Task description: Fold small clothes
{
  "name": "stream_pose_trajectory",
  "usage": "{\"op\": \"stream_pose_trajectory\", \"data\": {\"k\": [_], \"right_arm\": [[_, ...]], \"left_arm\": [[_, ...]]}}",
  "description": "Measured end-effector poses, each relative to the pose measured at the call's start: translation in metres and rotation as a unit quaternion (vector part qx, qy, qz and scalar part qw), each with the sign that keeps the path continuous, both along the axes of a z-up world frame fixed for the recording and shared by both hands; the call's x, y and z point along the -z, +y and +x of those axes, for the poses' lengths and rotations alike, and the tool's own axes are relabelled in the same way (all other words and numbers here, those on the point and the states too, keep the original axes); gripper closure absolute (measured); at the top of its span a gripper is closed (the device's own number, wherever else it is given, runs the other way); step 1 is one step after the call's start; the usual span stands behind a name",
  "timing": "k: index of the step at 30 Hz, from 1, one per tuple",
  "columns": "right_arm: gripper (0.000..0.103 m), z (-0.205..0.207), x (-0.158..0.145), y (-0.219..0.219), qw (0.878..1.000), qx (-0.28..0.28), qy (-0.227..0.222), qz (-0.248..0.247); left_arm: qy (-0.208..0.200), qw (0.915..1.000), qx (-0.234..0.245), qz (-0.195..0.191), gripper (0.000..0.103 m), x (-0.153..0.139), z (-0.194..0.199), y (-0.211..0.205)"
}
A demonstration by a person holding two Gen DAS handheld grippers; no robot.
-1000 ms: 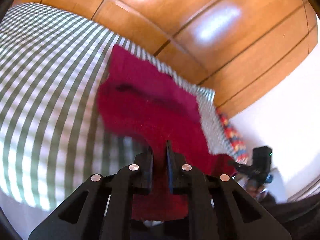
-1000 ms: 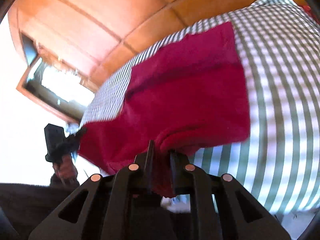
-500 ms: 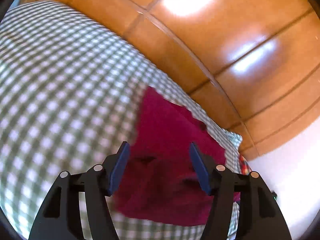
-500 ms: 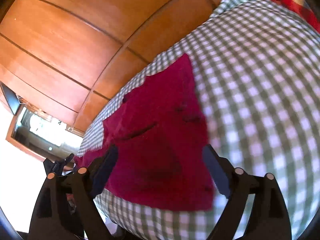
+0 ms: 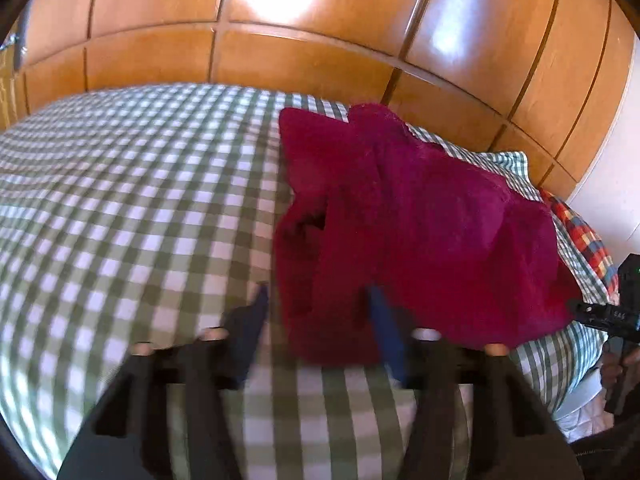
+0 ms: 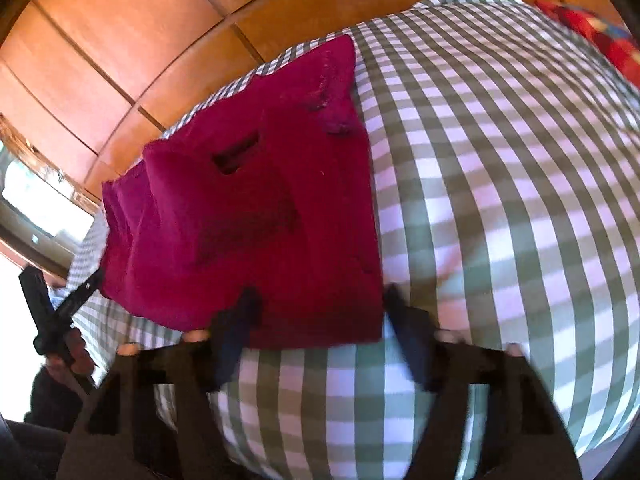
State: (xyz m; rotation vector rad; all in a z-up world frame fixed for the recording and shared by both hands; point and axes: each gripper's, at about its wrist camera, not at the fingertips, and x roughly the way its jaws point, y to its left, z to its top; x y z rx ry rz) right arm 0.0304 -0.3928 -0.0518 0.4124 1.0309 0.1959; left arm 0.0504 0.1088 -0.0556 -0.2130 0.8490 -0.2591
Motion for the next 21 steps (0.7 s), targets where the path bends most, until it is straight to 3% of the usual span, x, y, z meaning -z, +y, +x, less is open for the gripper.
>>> {"op": "stream_pose_trajectory", "data": {"k": [1,2,4,7,9,11,13,14,15,17,18,21], "right_arm": [[0.074,0.001,0.001,0.001,1.0,0.001,0.001,-0.006],[0.079,0.001,-0.001,-0.001,1.0,-0.002,0.001,0.0],[0.083,-0.001,-0.008,0.0,1.0,-0.005,-0.004,0.002],[0.085,-0.021,-0.029,-0.01,0.999,-0.026,-0.018,0.009],[0.085,-0.039,-0.036,-0.012,0.999,-0.052,-0.017,-0.002],[0.085,-0.054,-0.027,-0.013,0.997,-0.073,0.004,-0.019],[0.083,-0.063,-0.016,-0.014,0.996,-0.081,0.03,-0.033],[0.077,-0.068,-0.013,-0.016,0.995,-0.082,0.037,-0.035],[0.061,-0.07,-0.013,-0.018,0.996,-0.078,0.039,-0.034],[0.038,-0.071,-0.023,-0.029,0.997,-0.059,0.03,-0.035],[0.037,-0.069,-0.03,-0.033,0.998,-0.048,0.017,-0.036],[0.037,-0.049,-0.05,-0.037,0.998,-0.027,-0.025,-0.043]], "left_arm": [[0.025,0.9996,0.007,-0.014,0.091,0.007,0.006,0.001],[0.042,0.9986,0.01,-0.029,0.093,0.012,0.01,0.003],[0.04,0.9983,0.015,-0.039,0.095,0.01,0.009,0.006],[0.027,0.993,0.025,-0.112,0.096,-0.01,-0.019,0.029],[0.024,0.9901,0.032,-0.134,0.096,-0.016,-0.04,0.038],[0.04,0.9904,0.045,-0.125,0.096,-0.013,-0.063,0.035],[0.082,0.9884,0.059,-0.113,0.096,0.004,-0.086,0.03],[0.097,0.9874,0.06,-0.11,0.096,0.011,-0.091,0.028],[0.105,0.9871,0.06,-0.106,0.095,0.015,-0.099,0.028],[0.104,0.9853,0.056,-0.124,0.092,0.008,-0.105,0.033],[0.096,0.9845,0.053,-0.137,0.088,0.0,-0.105,0.038],[0.059,0.986,0.024,-0.154,0.056,-0.022,-0.09,0.053]]}}
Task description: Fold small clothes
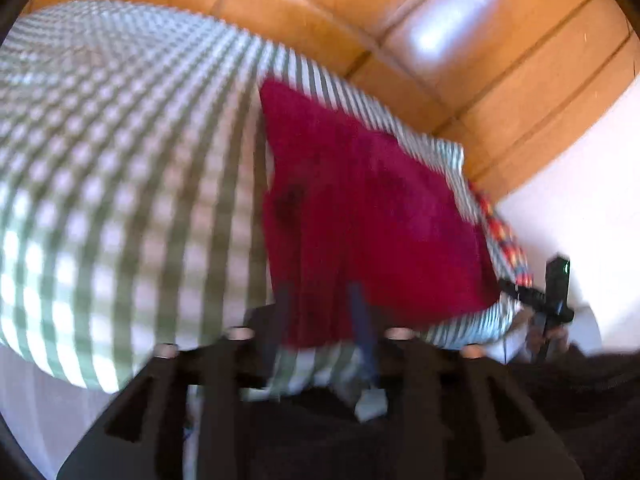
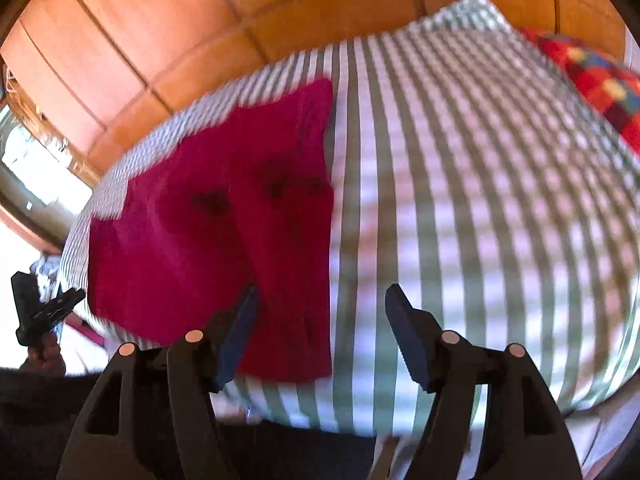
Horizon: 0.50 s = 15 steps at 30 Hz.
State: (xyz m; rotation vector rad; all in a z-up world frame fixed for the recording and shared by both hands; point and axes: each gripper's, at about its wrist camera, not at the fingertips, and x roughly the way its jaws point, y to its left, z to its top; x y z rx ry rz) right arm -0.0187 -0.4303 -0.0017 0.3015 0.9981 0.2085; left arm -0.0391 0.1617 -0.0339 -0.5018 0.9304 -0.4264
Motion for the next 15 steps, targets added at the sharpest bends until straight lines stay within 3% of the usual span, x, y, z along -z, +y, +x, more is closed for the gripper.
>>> {"op": "stream_pose_trajectory", "data": {"k": [1,4,6,8,10,11,12,14,15], "right_arm": [[0.037,0.007,-0.002,0.002,1.0,0.001,-0.007,-0.006],[0.037,0.035,-0.008,0.03,0.999,-0.026,-0.03,-0.037],[0.039,0.048,-0.009,0.053,0.996,-0.058,-0.032,-0.058],[0.042,0.056,-0.005,0.07,0.991,-0.081,-0.032,-0.103],[0.062,0.065,0.008,0.084,0.985,-0.09,-0.018,-0.147],[0.083,0.067,0.012,0.084,0.984,-0.091,-0.01,-0.153],[0.095,0.067,0.016,0.085,0.982,-0.091,-0.002,-0.164],[0.095,0.061,0.011,0.083,0.98,-0.096,-0.009,-0.175],[0.095,0.056,0.004,0.081,0.981,-0.1,-0.018,-0.168]], "left_arm": [[-0.009,0.9999,-0.011,0.003,0.047,-0.006,0.008,0.002],[-0.033,0.9994,-0.013,-0.003,0.045,-0.022,0.04,-0.005],[-0.035,0.9992,0.008,-0.017,0.037,-0.025,0.053,-0.013],[-0.037,0.9992,0.015,0.0,0.036,-0.023,0.071,-0.024],[-0.031,0.9994,0.014,0.003,0.036,-0.017,0.084,-0.033],[-0.026,0.9996,0.014,0.002,0.036,-0.013,0.092,-0.038],[-0.02,0.9996,0.019,0.003,0.038,-0.007,0.093,-0.043],[-0.011,0.9981,0.053,0.03,0.081,-0.002,0.097,-0.062],[-0.019,0.9973,0.057,0.043,0.088,-0.002,0.094,-0.064]]}}
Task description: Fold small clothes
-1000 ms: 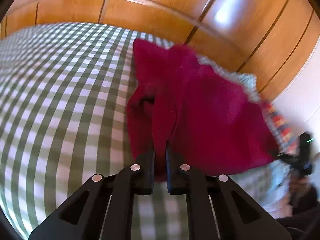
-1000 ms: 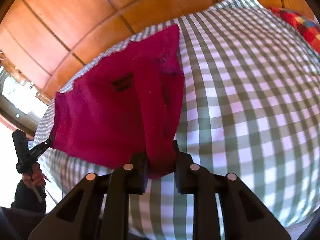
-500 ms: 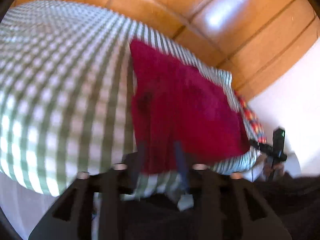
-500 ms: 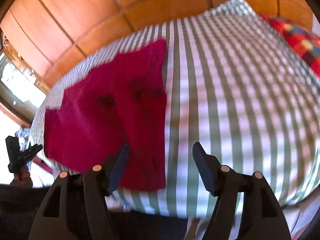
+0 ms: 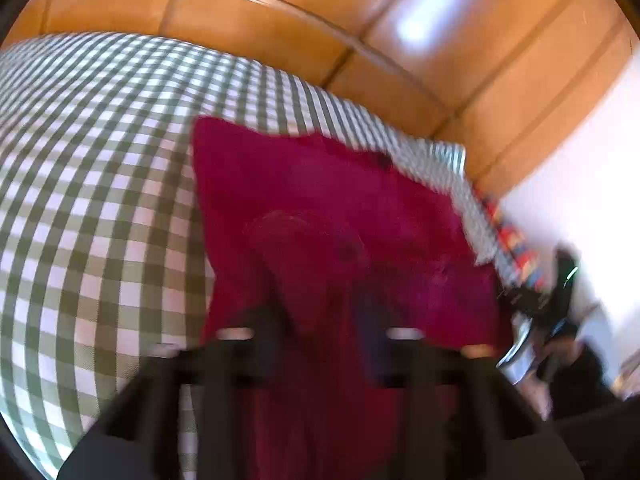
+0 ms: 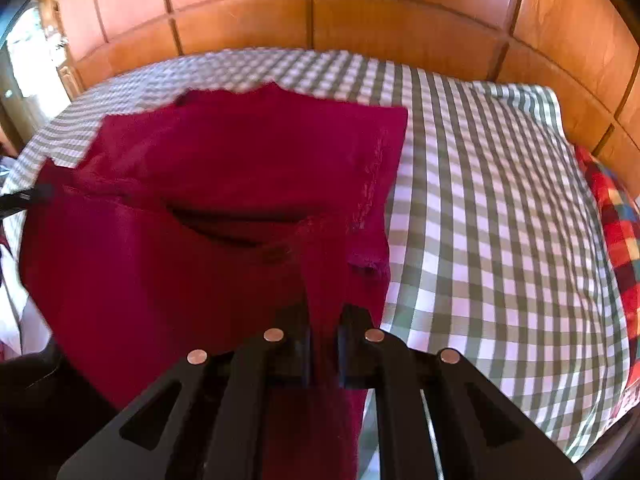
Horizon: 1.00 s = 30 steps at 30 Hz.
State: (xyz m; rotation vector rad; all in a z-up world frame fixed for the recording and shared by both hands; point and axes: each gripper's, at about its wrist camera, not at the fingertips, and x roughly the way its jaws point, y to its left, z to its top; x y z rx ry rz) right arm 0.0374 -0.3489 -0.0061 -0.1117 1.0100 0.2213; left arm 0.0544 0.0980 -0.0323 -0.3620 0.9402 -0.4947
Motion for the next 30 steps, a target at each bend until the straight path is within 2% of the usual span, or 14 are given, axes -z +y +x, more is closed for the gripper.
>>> {"op": "stream_pose_trajectory", "data": {"k": [1,3,6,11,13,15,17,22,24,25,26,27,28,30], "right_arm": [[0.095,-0.006,-0.009,-0.003,1.0,-0.006,-0.01,0.008],[0.096,-0.015,-0.03,-0.01,0.999,-0.014,-0.033,0.025],[0.096,-0.003,-0.06,-0.019,0.996,-0.004,-0.069,0.056],[0.096,0.054,-0.083,-0.04,0.987,0.042,-0.099,0.118],[0.096,0.088,-0.077,-0.042,0.986,0.055,-0.09,0.129],[0.096,0.125,-0.063,-0.041,0.987,0.071,-0.07,0.124],[0.096,0.159,-0.04,-0.038,0.989,0.084,-0.045,0.109],[0.095,0.2,0.019,-0.036,0.99,0.101,0.026,0.097],[0.086,0.2,0.027,-0.04,0.988,0.102,0.032,0.111],[0.077,0.194,0.024,-0.043,0.987,0.1,0.03,0.123],[0.051,0.189,0.02,-0.045,0.986,0.098,0.025,0.13],[0.038,0.181,0.016,-0.048,0.987,0.097,0.015,0.131],[0.039,0.173,0.013,-0.051,0.987,0.097,0.007,0.127],[0.039,0.151,0.007,-0.06,0.987,0.096,0.005,0.129]], "left_arm": [[-0.016,0.9999,0.003,0.004,0.095,-0.005,-0.004,-0.002],[-0.046,0.9988,-0.001,-0.017,0.096,-0.02,-0.014,0.004],[-0.08,0.9949,-0.024,-0.056,0.096,-0.042,-0.021,0.024],[-0.101,0.9921,-0.065,-0.036,0.096,-0.068,0.014,0.039],[-0.092,0.9925,-0.071,-0.037,0.096,-0.067,0.036,0.041],[-0.075,0.9936,-0.084,-0.008,0.096,-0.06,0.074,0.036],[-0.044,0.9954,-0.086,0.001,0.096,-0.046,0.105,0.032],[0.029,0.9937,-0.094,0.054,0.096,-0.001,0.158,0.017],[0.049,0.9937,-0.089,0.047,0.094,0.009,0.162,0.018],[0.045,0.9937,-0.094,0.041,0.089,0.008,0.157,0.021],[0.038,0.9939,-0.098,0.033,0.083,0.006,0.151,0.026],[0.033,0.9941,-0.101,0.021,0.08,0.004,0.142,0.032],[0.03,0.9941,-0.103,0.012,0.076,0.001,0.131,0.04],[0.02,0.9947,-0.1,0.0,0.076,-0.004,0.106,0.052]]}}
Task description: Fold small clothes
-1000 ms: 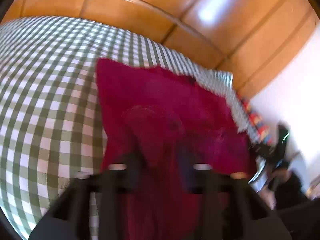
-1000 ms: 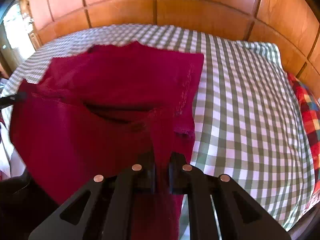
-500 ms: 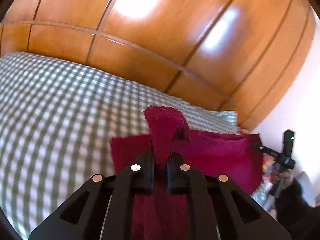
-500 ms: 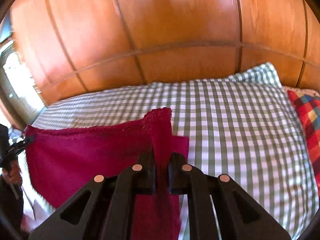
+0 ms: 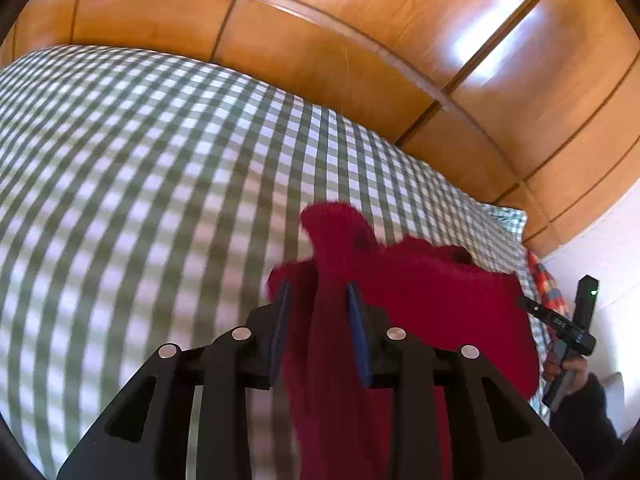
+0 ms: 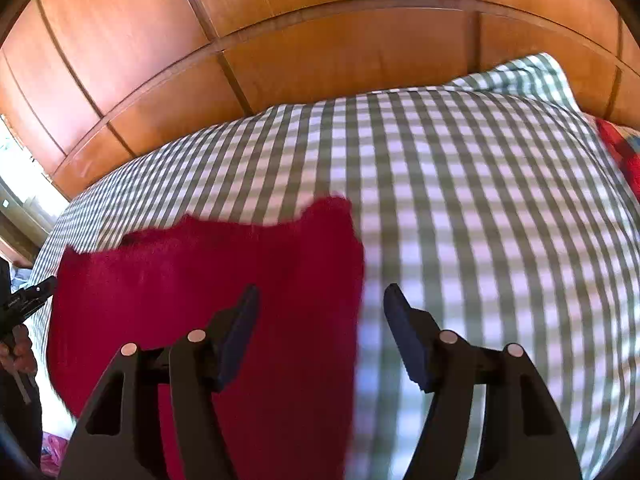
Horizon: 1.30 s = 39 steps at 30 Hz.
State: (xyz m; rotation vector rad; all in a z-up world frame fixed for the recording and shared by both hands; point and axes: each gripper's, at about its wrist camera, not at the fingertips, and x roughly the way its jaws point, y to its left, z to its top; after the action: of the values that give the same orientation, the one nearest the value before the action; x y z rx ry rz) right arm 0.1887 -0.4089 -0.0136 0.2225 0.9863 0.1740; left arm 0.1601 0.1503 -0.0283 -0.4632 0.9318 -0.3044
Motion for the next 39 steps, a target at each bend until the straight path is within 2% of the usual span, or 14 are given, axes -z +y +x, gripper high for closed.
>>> {"op": "stream_pose_trajectory", "data": {"k": [3,4,5,7,11,14,16,17,18,20,22,27,34,39], "right_arm": [[0.038,-0.035,-0.004,-0.014,1.0,0.006,-0.001,0.016],[0.037,-0.047,-0.004,-0.016,1.0,0.007,0.0,0.027],[0.037,-0.062,-0.004,-0.019,0.999,0.007,0.001,0.038],[0.036,-0.089,-0.005,-0.019,0.999,-0.001,0.002,0.046],[0.036,-0.132,-0.001,-0.013,0.998,-0.017,0.013,0.059],[0.036,-0.151,0.007,-0.009,0.998,-0.019,0.023,0.058],[0.039,-0.155,0.012,-0.008,0.998,-0.014,0.024,0.054],[0.046,-0.156,0.016,-0.007,0.998,-0.011,0.026,0.05],[0.063,-0.156,0.019,-0.005,0.998,-0.013,0.03,0.049],[0.082,-0.154,0.022,0.001,0.999,-0.022,0.038,0.03],[0.09,-0.155,0.018,0.009,0.999,-0.028,0.032,0.006],[0.094,-0.177,-0.021,0.003,0.999,-0.051,-0.013,-0.001],[0.095,-0.208,0.035,-0.007,0.997,-0.042,0.069,-0.014],[0.09,-0.217,0.024,-0.007,0.997,-0.046,0.063,-0.02]], "left_arm": [[-0.02,0.9997,0.01,-0.009,0.076,-0.005,-0.044,0.012],[-0.025,0.9995,0.017,-0.013,0.068,-0.006,-0.061,0.015],[-0.03,0.9991,0.023,-0.017,0.047,-0.006,-0.079,0.018],[-0.04,0.9988,0.019,-0.019,0.033,-0.003,-0.114,0.021],[-0.047,0.9976,0.051,-0.009,0.034,0.007,-0.152,0.008],[-0.055,0.995,0.082,0.017,0.05,0.018,-0.158,-0.011],[-0.056,0.9941,0.092,0.015,0.05,0.025,-0.157,-0.019],[-0.057,0.9935,0.097,0.013,0.05,0.027,-0.156,-0.022],[-0.057,0.9929,0.103,0.015,0.051,0.029,-0.154,-0.025],[-0.049,0.9926,0.111,0.011,0.082,0.035,-0.148,-0.028],[-0.053,0.9927,0.106,0.023,0.096,0.033,-0.148,-0.025],[-0.08,0.9906,0.109,0.023,0.097,0.011,-0.164,-0.002],[-0.002,0.9945,0.102,0.024,0.097,0.06,-0.185,0.008],[-0.01,0.9968,0.078,0.013,0.097,0.039,-0.188,0.013]]}}
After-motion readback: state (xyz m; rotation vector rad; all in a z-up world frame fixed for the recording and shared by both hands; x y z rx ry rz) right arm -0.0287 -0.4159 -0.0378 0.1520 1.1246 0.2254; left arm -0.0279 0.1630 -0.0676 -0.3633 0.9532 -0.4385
